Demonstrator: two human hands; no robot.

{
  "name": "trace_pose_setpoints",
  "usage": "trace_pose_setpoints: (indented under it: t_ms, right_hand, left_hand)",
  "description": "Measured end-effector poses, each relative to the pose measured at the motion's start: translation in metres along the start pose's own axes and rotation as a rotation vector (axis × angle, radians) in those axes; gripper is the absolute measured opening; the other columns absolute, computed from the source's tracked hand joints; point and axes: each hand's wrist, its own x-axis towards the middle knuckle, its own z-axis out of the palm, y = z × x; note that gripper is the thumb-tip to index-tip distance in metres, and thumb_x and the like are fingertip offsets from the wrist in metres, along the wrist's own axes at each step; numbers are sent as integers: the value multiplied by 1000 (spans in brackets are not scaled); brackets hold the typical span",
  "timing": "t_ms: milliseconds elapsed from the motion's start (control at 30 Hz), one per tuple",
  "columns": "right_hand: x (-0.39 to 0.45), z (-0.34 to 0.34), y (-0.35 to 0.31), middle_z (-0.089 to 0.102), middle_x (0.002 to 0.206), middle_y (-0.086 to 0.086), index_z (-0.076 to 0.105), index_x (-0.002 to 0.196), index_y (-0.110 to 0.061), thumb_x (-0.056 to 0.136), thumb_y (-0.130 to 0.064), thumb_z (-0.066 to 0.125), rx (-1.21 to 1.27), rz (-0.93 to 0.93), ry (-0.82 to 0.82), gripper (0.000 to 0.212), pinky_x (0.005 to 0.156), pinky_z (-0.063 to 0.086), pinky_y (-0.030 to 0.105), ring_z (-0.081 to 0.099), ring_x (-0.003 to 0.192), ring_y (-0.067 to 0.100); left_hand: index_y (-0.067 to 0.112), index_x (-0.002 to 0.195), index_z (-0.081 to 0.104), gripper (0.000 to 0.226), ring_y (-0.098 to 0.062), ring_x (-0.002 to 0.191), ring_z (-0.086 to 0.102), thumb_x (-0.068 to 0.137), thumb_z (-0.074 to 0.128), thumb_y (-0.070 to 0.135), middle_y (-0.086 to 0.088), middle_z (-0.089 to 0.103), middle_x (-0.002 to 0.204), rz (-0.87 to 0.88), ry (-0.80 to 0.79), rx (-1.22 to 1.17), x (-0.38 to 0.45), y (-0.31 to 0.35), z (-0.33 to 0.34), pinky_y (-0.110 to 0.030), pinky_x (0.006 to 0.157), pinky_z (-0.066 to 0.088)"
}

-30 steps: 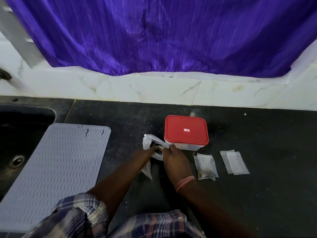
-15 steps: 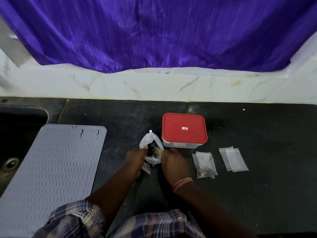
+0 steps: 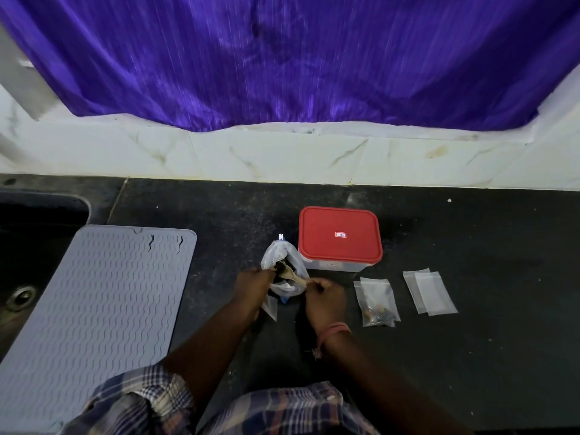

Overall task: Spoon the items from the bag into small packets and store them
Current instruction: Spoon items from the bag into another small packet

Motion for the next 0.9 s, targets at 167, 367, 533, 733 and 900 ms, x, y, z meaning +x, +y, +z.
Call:
trace_pose_setpoints:
  t_ms: [167, 367, 533, 733, 900]
  right_hand:
    - [-1, -13, -7, 75, 92, 3, 79, 96, -14, 94, -12, 58, 53, 14, 18, 21, 85, 51, 28, 68, 88, 18]
    - [-9, -22, -8, 76, 87, 1, 79, 93, -18, 92, -15, 59, 10, -73, 59, 20, 82, 53, 30, 69, 86, 19]
    - [-18, -27, -14, 74, 90, 1, 76, 96, -19, 96, -22, 57, -254, -281, 56, 20, 69, 40, 25, 66, 84, 18]
    - [-17, -21, -11, 75, 90, 3, 75, 93, -17, 95, -22, 57, -341, -381, -16, 19, 73, 50, 30, 69, 86, 21]
    - [-12, -23, -14, 76, 92, 1, 79, 97, -17, 94, -18, 59, -187, -239, -44, 20, 82, 52, 28, 69, 88, 17]
  left_hand:
    - [10, 89, 74, 18, -18, 80, 65, 87, 73, 29, -7, 72, 87, -35, -101, -1, 0, 8, -10, -31, 71, 50]
    - [2, 119, 64, 29, -20, 88, 56, 107, 41, 14, -20, 63, 116, 66, -42, -32, -4, 1, -30, -35, 86, 44]
    - [10, 121, 64, 36, -13, 88, 58, 99, 39, -4, -10, 63, 115, 67, 51, 42, -10, -1, -31, -29, 73, 47]
    - [17, 109, 70, 23, -15, 89, 66, 100, 51, 8, -4, 72, 103, 103, 117, 232, -12, 0, -38, -30, 74, 51]
    - [13, 106, 72, 21, -17, 89, 62, 102, 56, 27, -6, 70, 102, 217, 193, 597, -22, 10, -41, -29, 77, 44]
